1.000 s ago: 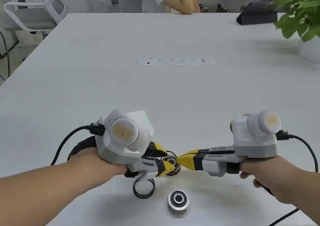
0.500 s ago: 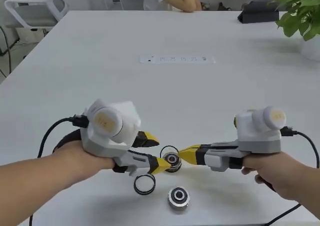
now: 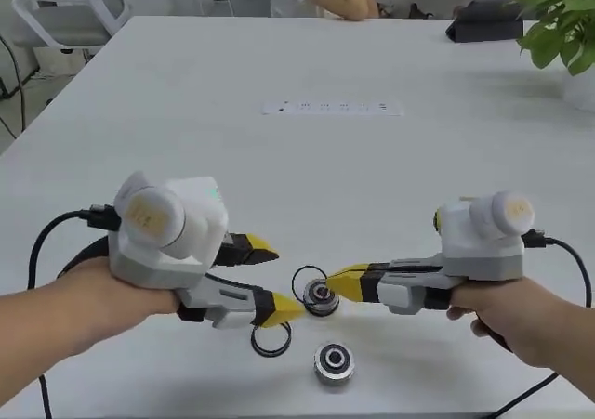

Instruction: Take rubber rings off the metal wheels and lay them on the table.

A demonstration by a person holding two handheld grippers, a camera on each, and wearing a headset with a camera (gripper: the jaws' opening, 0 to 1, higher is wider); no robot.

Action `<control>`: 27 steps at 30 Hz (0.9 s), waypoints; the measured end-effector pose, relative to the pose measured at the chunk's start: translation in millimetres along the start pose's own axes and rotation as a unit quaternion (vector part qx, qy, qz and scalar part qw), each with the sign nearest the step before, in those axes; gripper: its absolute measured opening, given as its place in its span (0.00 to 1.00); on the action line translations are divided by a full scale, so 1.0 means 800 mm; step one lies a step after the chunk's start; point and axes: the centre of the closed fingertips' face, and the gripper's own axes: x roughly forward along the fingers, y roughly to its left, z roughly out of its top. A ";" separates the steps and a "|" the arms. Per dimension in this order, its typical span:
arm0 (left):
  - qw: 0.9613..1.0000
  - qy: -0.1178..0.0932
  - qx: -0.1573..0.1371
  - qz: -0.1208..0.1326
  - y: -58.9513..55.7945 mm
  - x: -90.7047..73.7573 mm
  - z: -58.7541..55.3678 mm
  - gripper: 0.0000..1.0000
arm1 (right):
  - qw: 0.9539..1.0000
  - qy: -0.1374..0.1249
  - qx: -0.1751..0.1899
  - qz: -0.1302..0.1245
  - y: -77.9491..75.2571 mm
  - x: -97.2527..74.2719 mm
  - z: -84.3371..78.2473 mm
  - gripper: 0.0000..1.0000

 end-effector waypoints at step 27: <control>1.000 -0.002 -0.019 0.024 -0.007 -0.060 -0.025 0.54 | 0.998 0.044 -0.018 0.049 0.038 0.032 -0.011 0.00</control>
